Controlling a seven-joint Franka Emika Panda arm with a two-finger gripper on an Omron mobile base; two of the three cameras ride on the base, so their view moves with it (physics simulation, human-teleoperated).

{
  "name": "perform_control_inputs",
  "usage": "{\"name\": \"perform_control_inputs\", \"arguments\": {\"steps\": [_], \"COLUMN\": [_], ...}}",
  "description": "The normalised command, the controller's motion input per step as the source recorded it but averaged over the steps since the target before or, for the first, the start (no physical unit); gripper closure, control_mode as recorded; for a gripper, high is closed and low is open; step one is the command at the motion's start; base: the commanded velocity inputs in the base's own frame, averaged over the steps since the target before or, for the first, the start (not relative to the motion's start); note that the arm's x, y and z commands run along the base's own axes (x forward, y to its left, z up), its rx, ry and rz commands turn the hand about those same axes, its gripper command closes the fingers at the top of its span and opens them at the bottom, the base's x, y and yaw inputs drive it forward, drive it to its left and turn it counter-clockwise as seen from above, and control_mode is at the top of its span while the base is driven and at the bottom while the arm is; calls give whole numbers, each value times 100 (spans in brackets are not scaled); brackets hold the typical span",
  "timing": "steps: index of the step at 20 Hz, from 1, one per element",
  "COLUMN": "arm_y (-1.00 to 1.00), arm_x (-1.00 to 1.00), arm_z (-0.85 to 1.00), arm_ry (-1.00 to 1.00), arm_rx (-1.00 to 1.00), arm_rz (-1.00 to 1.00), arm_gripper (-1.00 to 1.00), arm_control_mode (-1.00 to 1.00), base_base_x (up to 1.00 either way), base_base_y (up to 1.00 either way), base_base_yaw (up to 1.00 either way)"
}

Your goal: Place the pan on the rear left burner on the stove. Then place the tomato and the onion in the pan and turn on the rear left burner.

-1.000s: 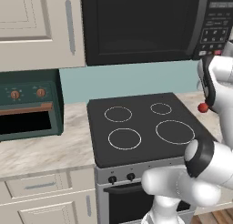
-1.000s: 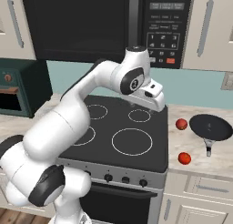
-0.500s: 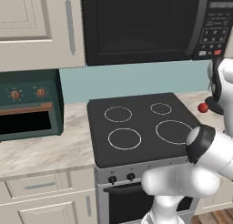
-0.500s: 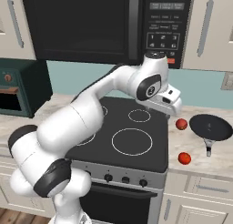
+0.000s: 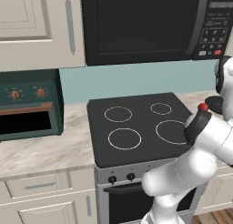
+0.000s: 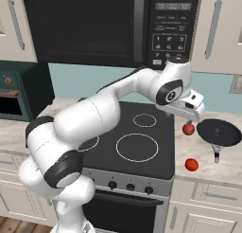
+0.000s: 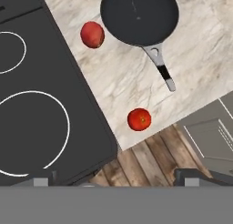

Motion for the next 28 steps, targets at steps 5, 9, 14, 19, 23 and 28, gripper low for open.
{"name": "perform_control_inputs", "arguments": {"steps": [5,9,14,19,23,28], "arm_y": [-40,-37,-32,-31,-27,-28], "arm_x": [3,0,9,13,14,18], "arm_z": [-21,-28,-26,-23,-20,-18], "arm_ry": [2,2,2,1,0,0], "arm_rx": [0,0,1,2,3,2], "arm_rz": [0,0,0,0,1,1], "arm_gripper": [-100,-100,-100,-100,-100,-100], "arm_control_mode": [-100,-100,-100,-100,-100,-100], "base_base_x": [0,0,0,0,0,0], "base_base_y": [0,0,0,0,0,0], "base_base_yaw": [0,0,0,0,0,0]}}
